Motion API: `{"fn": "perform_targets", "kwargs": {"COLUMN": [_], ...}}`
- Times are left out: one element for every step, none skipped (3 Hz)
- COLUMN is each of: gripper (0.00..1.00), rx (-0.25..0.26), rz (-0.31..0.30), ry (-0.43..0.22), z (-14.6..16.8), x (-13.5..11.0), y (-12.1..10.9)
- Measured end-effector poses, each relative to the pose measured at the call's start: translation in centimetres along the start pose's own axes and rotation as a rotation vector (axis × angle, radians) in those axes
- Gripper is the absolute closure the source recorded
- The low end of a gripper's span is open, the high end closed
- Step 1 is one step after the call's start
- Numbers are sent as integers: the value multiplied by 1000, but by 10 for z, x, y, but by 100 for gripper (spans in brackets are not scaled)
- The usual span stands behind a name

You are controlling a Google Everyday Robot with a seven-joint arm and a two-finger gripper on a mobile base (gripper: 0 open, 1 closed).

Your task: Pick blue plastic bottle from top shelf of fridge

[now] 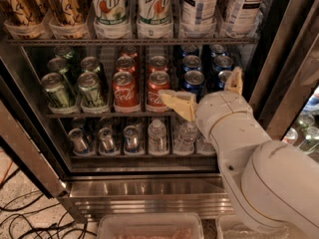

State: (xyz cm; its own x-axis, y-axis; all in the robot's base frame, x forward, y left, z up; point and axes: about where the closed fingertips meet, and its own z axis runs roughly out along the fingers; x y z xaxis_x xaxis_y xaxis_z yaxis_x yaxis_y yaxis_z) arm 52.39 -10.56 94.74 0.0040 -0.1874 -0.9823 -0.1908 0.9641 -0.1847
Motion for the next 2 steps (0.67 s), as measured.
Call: {"fn": "perform_targets", "kwargs": {"gripper": [0,0], "rx": [37,38], "rz": [-15,-17], "ry": [-30,-32], "z": [-2,-1], "x": [-4,-4], "y": [-16,-16]}}
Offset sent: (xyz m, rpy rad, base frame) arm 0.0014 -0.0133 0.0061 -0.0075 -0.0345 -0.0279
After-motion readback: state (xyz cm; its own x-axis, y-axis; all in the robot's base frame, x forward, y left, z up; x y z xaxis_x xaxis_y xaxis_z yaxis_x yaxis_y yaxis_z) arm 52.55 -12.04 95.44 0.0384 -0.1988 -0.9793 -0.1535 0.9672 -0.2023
